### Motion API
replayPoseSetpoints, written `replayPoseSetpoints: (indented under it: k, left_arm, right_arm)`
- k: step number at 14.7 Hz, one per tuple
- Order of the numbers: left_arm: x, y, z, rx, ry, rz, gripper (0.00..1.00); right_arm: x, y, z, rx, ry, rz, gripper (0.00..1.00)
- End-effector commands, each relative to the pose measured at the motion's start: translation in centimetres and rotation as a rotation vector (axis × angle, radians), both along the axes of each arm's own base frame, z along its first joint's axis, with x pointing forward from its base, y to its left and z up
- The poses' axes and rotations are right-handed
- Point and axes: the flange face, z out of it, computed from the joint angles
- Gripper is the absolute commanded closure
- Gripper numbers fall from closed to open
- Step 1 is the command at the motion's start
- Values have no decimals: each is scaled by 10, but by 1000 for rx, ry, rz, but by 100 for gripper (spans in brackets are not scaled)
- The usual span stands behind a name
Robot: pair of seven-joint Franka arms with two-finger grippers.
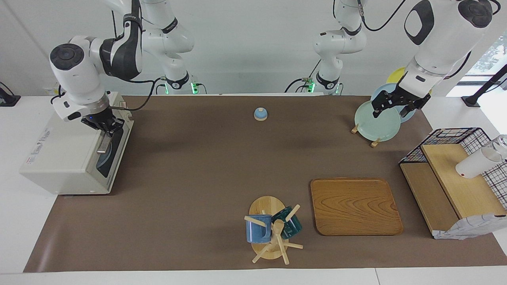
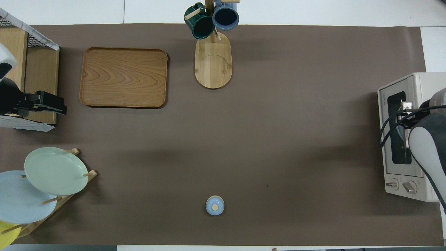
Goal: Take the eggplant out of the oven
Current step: 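Reach the right gripper into the toaster oven toward the blue plate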
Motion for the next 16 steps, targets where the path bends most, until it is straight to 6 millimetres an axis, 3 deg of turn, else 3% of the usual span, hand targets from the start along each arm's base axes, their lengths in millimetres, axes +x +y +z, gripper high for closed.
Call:
replayPoseSetpoints:
  k: [1,5,9,11,16]
  left_arm:
    - [-5,2,4,9,-15,3,0]
    - [-5,2,4,9,-15,3,0]
    - [-5,2,4,9,-15,5,0]
    - [-5,2,4,9,-15,3,0]
    - [-5,2,4,9,-15,3,0]
  right_arm:
    - [-6,-1,-8,-9,-18,24,100]
    - [-5,12,-13,13,-34,34,100]
    - [-9,24,-49,107,-83,14,100]
    - [-4,47,-62,127,-99,40,100]
    - [6,54,-103,145,-156,42,100]
